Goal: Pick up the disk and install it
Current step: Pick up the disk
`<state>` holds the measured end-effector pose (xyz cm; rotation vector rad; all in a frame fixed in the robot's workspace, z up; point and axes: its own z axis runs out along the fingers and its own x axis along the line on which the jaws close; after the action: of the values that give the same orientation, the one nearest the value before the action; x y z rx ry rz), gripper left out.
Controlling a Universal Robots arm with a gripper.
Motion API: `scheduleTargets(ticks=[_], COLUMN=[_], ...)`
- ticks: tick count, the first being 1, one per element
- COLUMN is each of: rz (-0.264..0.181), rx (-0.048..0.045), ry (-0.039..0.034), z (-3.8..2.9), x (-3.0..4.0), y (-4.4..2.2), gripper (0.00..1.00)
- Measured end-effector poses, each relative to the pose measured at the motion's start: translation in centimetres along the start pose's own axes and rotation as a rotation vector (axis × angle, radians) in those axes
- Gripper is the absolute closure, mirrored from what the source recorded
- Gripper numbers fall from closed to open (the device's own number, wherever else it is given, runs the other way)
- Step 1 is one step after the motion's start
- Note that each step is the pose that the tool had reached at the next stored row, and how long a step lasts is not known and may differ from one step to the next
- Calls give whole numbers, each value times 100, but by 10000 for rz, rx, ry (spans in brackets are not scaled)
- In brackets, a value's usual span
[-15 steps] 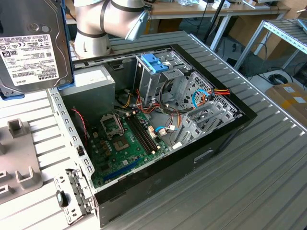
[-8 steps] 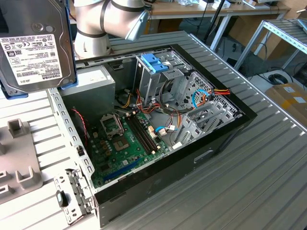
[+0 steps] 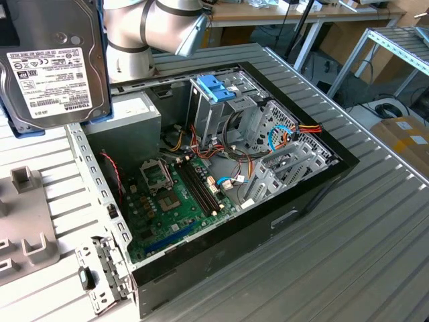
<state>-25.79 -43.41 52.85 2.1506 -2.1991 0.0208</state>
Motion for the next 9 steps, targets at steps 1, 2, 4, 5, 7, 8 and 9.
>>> scheduleTargets(ticks=[1,2,4,5,7,8,9], rz=[0,0,0,0,0,0,0], rx=[-1,0,-1,0,0,-1,0], ry=[1,0,1,0,1,1,1], z=[0,0,1,1,1,1,2], x=[0,0,-1,-1,-1,-1,-1], y=[-4,-10,-23,-28,-41,-47,-54], gripper=[63,63,63,63,63,63,63])
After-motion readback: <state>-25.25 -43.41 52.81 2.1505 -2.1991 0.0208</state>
